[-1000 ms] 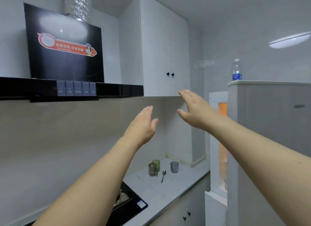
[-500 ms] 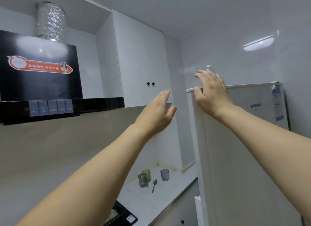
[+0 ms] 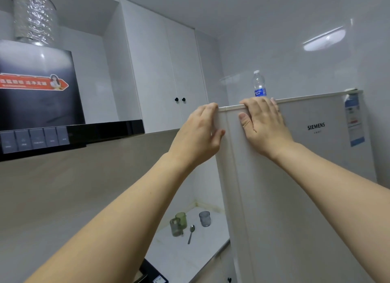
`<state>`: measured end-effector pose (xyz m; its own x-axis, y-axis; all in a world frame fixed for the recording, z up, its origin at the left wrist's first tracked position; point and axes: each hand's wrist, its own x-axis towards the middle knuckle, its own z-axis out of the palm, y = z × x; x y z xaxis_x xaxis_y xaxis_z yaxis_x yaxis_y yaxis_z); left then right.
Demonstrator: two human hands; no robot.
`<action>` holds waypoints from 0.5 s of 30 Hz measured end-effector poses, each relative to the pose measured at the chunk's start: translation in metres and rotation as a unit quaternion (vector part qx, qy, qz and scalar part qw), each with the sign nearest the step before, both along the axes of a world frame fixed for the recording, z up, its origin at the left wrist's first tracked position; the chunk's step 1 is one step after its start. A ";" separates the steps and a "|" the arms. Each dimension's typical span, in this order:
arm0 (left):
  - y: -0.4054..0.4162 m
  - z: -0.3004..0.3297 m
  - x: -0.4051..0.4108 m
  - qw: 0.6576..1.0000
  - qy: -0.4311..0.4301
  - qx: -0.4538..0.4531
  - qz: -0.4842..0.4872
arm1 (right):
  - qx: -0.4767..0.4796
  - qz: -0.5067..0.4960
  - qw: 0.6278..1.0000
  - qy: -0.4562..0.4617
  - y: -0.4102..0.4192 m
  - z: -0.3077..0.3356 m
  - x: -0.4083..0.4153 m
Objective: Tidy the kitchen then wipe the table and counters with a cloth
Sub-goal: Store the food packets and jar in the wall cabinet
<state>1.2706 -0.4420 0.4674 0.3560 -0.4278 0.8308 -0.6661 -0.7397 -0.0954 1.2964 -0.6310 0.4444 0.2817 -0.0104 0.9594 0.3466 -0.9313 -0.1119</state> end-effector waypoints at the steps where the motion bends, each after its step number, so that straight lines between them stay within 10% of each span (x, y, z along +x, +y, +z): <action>1: 0.003 0.000 0.010 1.000 0.000 0.001 0.005 | -0.003 -0.002 1.000 -0.007 0.004 -0.001 0.010; 15: 0.023 -0.009 0.199 0.993 -0.078 0.075 0.044 | -0.077 -0.126 0.987 -0.066 0.030 -0.006 0.176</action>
